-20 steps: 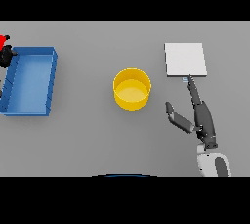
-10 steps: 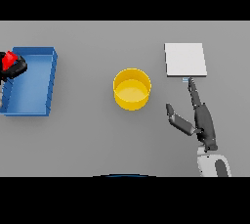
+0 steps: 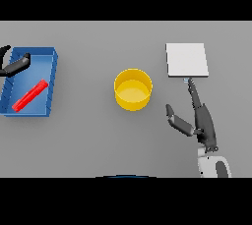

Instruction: Pick up the red beaker and tilt it to pour out 1 green nut into yellow bowl. Pick up the yellow bowl and place it on the metallic measuring scale.

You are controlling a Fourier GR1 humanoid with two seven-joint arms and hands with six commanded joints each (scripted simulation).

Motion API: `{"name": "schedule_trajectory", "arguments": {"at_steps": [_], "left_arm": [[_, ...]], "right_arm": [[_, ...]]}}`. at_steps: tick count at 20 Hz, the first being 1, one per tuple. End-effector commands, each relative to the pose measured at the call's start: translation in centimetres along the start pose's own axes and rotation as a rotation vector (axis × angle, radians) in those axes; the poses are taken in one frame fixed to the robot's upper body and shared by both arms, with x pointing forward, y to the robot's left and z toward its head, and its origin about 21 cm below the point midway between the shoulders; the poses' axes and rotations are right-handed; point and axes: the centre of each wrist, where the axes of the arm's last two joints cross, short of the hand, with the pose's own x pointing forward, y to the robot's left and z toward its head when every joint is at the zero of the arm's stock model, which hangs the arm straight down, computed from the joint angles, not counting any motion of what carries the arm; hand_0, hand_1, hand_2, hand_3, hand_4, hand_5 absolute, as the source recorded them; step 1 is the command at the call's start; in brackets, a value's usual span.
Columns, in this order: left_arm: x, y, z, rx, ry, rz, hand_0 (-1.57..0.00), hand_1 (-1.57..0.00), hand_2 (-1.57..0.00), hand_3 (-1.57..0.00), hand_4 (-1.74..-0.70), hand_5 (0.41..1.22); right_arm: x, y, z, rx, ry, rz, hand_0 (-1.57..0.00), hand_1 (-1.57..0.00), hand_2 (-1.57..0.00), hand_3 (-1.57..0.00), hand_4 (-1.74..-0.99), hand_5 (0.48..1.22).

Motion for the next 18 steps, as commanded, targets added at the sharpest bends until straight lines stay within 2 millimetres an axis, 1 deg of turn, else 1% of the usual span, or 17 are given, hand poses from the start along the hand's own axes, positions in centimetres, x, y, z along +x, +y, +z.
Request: {"name": "schedule_trajectory", "arguments": {"at_steps": [1,3,4,5,7,8,9,11,12,13,14,15,16,18], "left_arm": [[0.1,-0.1,-0.1,0.008,-0.008,0.011,-0.12,-0.1,-0.1,-0.1,-0.79,0.674],[0.5,0.4,-0.1,0.031,-0.038,0.035,-0.08,-0.06,-0.06,-0.06,-0.78,0.674],[0.4,0.3,-0.2,0.032,-0.054,0.046,-0.06,-0.05,-0.05,-0.05,-0.79,0.674],[0.5,0.4,-0.4,0.043,-0.057,0.05,-0.05,-0.04,-0.04,-0.04,-0.79,0.671],[0.2,0.4,-0.4,0.049,-0.073,0.055,-0.03,-0.03,-0.03,-0.02,-0.78,0.679],[0.6,0.3,-0.5,0.046,-0.071,0.052,-0.03,-0.02,-0.02,-0.02,-0.78,0.685],[0.6,-0.1,-0.3,0.039,-0.072,0.053,-0.02,-0.02,-0.02,-0.02,-0.78,0.693],[0.3,-0.2,-0.4,0.035,-0.066,0.062,-0.01,-0.01,-0.01,-0.01,-0.79,0.704],[0.6,-0.2,-0.3,0.036,-0.078,0.059,-0.01,-0.01,-0.01,-0.01,-0.79,0.707],[0.6,-0.7,-0.4,0.028,-0.067,0.059,-0.01,-0.01,-0.01,-0.01,-0.79,0.709],[0.6,-0.7,-0.3,0.023,-0.067,0.061,-0.01,0.0,0.0,0.0,-0.79,0.71],[0.9,-0.4,-0.3,0.024,-0.069,0.063,0.0,0.0,0.0,0.0,-0.79,0.709],[0.6,-0.8,-0.2,0.021,-0.066,0.06,0.0,0.0,0.0,0.0,-0.8,0.708],[0.6,-0.6,-0.4,0.021,-0.059,0.054,0.0,0.0,0.0,0.0,-0.79,0.712]], "right_arm": [[0.1,0.1,-0.2,0.001,0.002,0.011,0.0,0.0,0.0,0.0,-1.193,0.66],[0.3,0.2,-0.2,0.003,0.001,0.052,0.0,0.0,0.0,0.0,-1.195,0.66],[0.3,0.1,-0.1,0.004,-0.003,0.08,0.0,0.0,0.0,0.0,-1.203,0.66],[0.4,0.2,-0.5,0.015,0.01,0.085,0.0,0.0,0.0,0.0,-1.198,0.662],[0.8,0.3,-0.9,0.091,-0.045,0.098,0.0,0.0,0.0,0.0,-1.162,0.694],[1.6,0.0,-2.0,0.124,-0.073,0.129,0.0,0.0,0.0,0.0,-1.18,0.708],[1.8,-0.4,-2.6,0.158,-0.084,0.173,0.0,0.0,0.0,0.0,-1.202,0.709],[2.4,-0.5,-3.2,0.246,-0.111,0.243,0.0,0.0,0.0,0.0,-1.234,0.707],[2.7,-0.3,-3.9,0.281,-0.105,0.294,0.0,0.0,0.0,0.0,-1.255,0.7],[3.2,-0.6,-4.8,0.31,-0.101,0.363,0.0,0.0,0.0,0.0,-1.268,0.691],[3.5,-0.6,-5.2,0.347,-0.122,0.442,0.0,0.0,0.0,0.0,-1.278,0.683],[4.0,-0.2,-5.9,0.383,-0.134,0.506,0.0,0.0,0.0,0.0,-1.282,0.677],[4.4,-0.4,-6.4,0.429,-0.174,0.574,0.0,0.0,0.0,0.0,-1.279,0.671],[5.2,-0.2,-7.6,0.507,-0.199,0.696,0.0,0.0,0.0,0.0,-1.276,0.668]]}}
